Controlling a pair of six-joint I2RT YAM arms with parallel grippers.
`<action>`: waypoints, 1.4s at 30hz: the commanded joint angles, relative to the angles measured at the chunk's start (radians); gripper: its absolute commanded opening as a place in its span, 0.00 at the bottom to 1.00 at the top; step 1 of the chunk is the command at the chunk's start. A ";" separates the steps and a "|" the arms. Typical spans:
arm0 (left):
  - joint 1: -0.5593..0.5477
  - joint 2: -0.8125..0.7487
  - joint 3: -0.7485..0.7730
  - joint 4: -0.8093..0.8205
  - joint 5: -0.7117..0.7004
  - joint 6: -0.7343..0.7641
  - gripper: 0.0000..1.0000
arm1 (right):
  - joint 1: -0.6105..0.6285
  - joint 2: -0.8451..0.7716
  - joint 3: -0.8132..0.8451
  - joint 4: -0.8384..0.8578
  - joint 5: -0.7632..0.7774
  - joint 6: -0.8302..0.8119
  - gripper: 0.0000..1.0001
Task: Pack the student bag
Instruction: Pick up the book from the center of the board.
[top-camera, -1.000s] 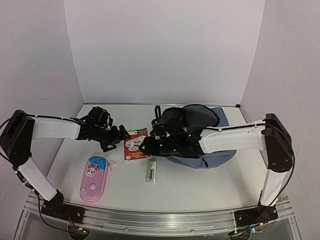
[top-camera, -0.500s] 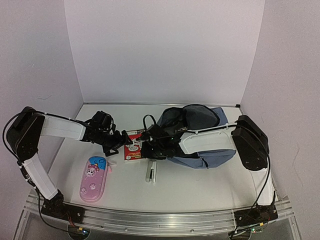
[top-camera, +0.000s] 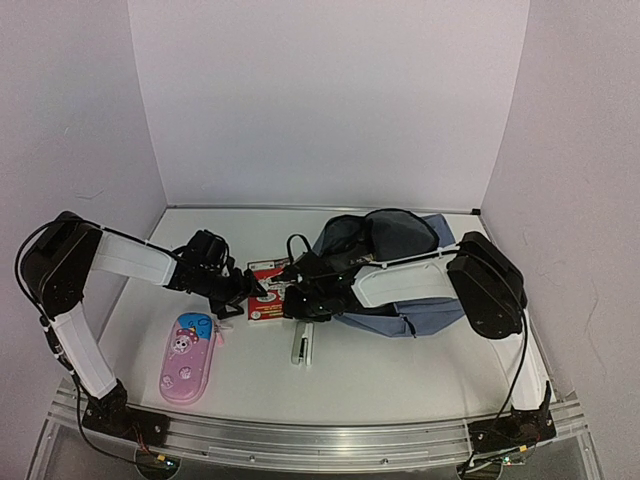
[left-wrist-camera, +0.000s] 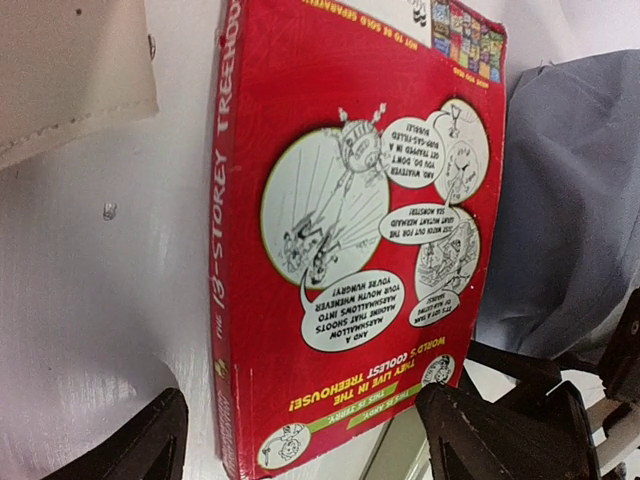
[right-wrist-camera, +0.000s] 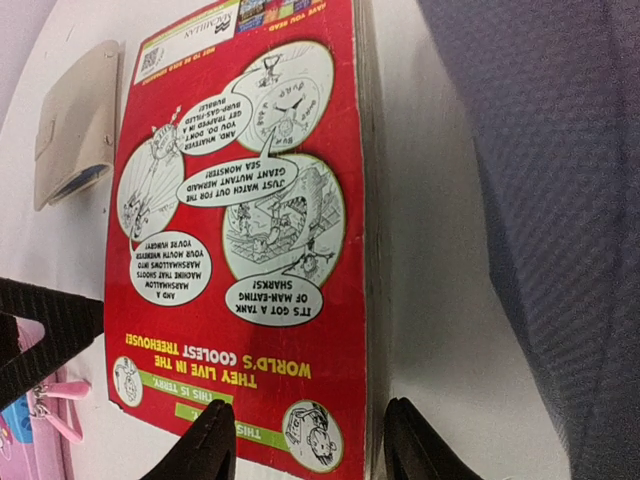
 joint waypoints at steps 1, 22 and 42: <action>0.002 0.011 -0.019 0.077 0.039 -0.031 0.78 | -0.003 0.039 0.039 0.035 -0.069 -0.002 0.50; -0.050 -0.013 -0.084 0.108 0.032 -0.080 0.53 | -0.003 0.074 0.030 0.307 -0.181 0.152 0.29; -0.037 -0.398 -0.087 -0.228 -0.200 0.029 0.93 | -0.001 -0.217 -0.172 0.500 -0.223 0.063 0.00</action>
